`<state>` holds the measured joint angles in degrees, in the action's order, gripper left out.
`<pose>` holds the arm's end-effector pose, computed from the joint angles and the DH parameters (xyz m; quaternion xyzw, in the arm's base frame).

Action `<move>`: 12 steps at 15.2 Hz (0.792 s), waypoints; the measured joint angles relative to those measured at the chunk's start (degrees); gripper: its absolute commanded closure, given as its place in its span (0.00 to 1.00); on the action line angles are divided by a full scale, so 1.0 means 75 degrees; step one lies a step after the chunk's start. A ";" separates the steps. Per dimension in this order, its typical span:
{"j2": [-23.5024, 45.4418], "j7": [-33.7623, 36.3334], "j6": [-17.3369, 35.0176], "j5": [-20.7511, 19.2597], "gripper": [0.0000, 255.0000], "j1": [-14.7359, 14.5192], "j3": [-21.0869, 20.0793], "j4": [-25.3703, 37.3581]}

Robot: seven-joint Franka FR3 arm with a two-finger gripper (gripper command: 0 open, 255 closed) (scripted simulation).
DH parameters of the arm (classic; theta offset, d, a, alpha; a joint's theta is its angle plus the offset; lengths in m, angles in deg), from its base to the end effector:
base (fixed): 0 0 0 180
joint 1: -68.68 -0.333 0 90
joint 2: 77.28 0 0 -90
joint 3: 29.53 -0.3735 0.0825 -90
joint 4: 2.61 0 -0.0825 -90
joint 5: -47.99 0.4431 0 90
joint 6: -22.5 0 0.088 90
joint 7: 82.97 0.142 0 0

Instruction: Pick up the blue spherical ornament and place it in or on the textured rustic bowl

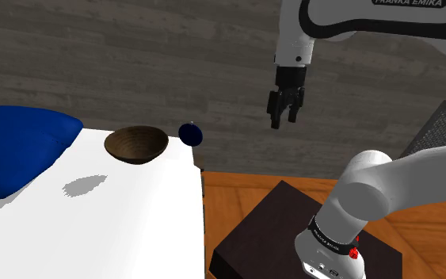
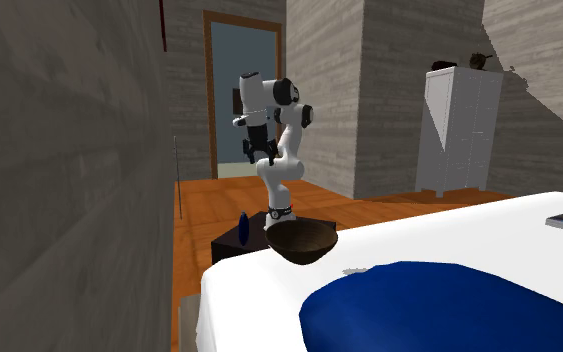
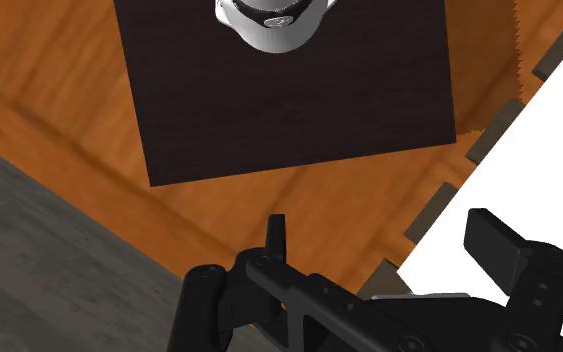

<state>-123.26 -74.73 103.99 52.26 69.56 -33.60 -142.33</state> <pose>0.2915 0.0323 0.5471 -0.9926 0.0557 0.1079 0.0023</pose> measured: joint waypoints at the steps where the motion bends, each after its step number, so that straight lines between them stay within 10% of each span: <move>1: 0.0000 0.0000 0.0000 0.0000 0.00 0.0000 0.0000 0.0000; 12: 0.2437 -0.0663 0.2361 -0.0142 0.00 -0.0259 -0.0267 0.0669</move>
<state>-104.98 -79.71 121.69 51.19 67.61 -35.60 -137.31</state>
